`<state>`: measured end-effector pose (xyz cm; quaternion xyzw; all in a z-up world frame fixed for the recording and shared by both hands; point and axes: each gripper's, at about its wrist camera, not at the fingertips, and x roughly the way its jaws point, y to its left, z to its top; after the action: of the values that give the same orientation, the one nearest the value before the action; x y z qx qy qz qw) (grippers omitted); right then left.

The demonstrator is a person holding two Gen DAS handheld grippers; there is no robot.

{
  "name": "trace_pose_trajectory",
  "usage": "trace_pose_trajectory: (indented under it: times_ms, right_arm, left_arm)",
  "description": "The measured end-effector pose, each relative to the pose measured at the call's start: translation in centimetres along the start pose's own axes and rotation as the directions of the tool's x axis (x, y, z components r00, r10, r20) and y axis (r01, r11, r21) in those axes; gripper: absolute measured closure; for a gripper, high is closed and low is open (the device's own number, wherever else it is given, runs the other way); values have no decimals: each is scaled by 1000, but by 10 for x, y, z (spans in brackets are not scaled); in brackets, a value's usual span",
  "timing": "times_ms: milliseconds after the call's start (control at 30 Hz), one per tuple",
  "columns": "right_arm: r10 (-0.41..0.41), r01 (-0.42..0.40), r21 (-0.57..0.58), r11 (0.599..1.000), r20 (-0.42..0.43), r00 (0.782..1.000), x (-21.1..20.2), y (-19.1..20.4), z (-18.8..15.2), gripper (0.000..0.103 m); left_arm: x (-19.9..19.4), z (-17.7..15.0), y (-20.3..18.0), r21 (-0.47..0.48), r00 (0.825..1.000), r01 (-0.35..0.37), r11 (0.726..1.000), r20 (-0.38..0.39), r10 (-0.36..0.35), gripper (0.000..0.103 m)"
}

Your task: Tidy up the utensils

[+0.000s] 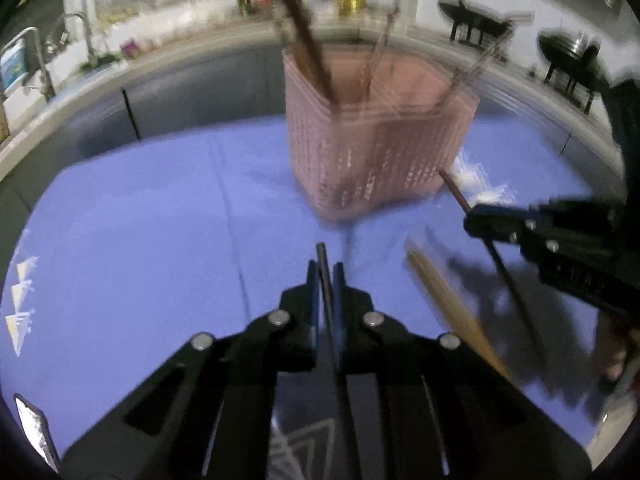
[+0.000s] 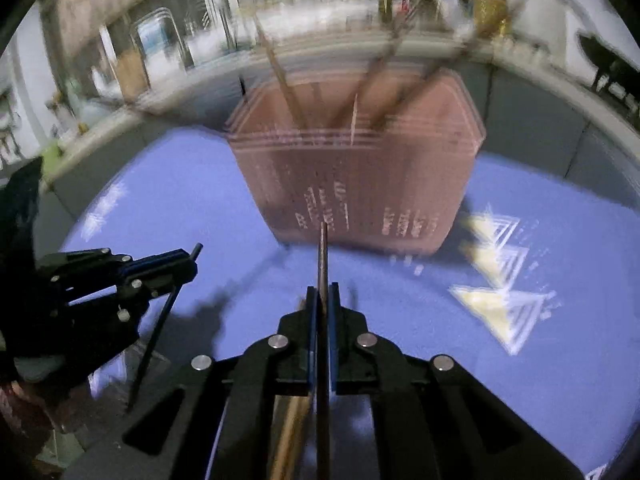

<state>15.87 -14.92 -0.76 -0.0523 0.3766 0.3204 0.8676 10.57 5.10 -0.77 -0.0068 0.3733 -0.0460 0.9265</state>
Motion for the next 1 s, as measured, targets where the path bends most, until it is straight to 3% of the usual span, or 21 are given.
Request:
trace_pose_trajectory:
  times_ms: [133,233,367,500,700,1000]
  right_arm:
    - [-17,24,-30,999,211,977,-66,11,-8,98]
    - [-35,48,-37,998,305,952,-95,16,-16,98]
    - [-72,92,-33,995,397,915,-117,32,-33,98]
    - [-95,110,-8,994,437,894,-127,34,-42,98]
    - [-107,108,24,994,453,885,-137,32,-47,98]
    - [-104,106,23,994,478,872,-148,33,-42,98]
  left_arm:
    - [-80,13,4,-28,979,50,998,201,-43,98]
    - [-119,12,3,-29,957,47,998,287,-36,98]
    - [-148,1,-3,-33,938,48,998,344,-34,98]
    - [-161,-11,-9,-11,925,16,1000,379,-10,98]
    - [-169,-14,-16,3,920,7,1000,391,-7,98]
    - [-177,12,-23,16,910,68,998,408,-68,98]
